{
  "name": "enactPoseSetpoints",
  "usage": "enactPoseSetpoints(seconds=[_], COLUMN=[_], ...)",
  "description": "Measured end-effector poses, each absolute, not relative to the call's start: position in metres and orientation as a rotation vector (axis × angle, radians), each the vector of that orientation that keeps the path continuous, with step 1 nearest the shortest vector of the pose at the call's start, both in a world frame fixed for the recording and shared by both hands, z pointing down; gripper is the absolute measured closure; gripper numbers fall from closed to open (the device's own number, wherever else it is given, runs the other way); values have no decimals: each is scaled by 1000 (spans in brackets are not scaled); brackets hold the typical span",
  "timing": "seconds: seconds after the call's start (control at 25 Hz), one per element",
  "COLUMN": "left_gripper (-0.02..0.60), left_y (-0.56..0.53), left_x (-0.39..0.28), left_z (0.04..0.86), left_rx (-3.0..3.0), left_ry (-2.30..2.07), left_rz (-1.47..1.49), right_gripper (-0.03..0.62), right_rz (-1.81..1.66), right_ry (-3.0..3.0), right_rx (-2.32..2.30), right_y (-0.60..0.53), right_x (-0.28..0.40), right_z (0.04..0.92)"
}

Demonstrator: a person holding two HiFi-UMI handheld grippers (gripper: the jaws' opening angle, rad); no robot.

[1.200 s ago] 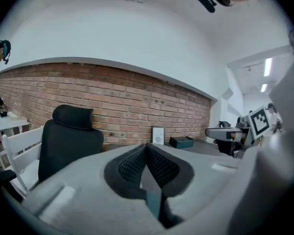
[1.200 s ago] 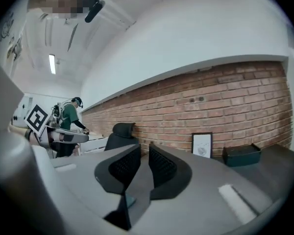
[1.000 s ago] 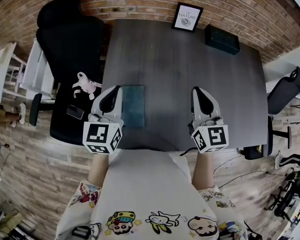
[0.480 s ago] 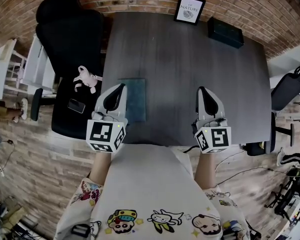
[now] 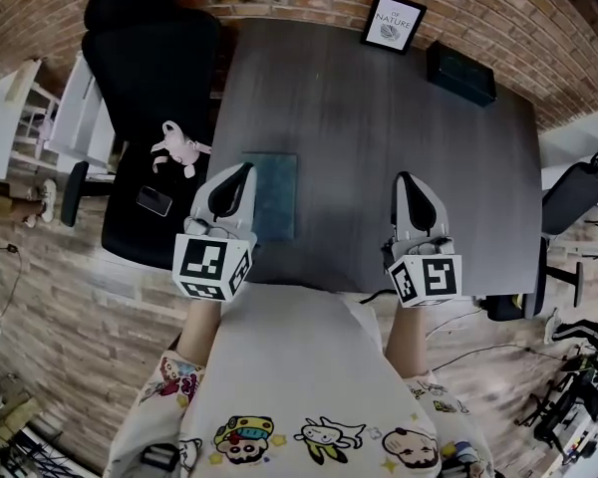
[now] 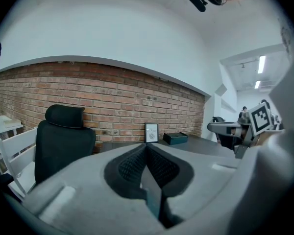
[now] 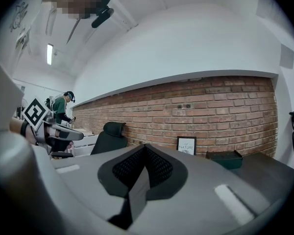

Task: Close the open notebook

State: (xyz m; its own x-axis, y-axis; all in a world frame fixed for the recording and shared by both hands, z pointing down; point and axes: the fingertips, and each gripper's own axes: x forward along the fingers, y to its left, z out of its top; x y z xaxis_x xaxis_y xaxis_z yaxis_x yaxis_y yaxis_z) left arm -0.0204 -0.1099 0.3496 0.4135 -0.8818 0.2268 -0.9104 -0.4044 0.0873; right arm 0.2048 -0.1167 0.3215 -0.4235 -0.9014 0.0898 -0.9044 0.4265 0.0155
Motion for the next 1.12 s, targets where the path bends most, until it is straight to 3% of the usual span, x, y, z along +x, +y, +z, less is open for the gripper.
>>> enactPoseSetpoints(seconds=[1.12], left_gripper=[583], left_y=[-109], left_x=[-34], left_z=[351], left_rx=[2450], left_ry=[-1600], left_rz=[208], right_gripper=[586], right_rz=[122], right_ry=[-2596], right_rx=[1595], right_y=[-119], right_x=[190], right_z=[332])
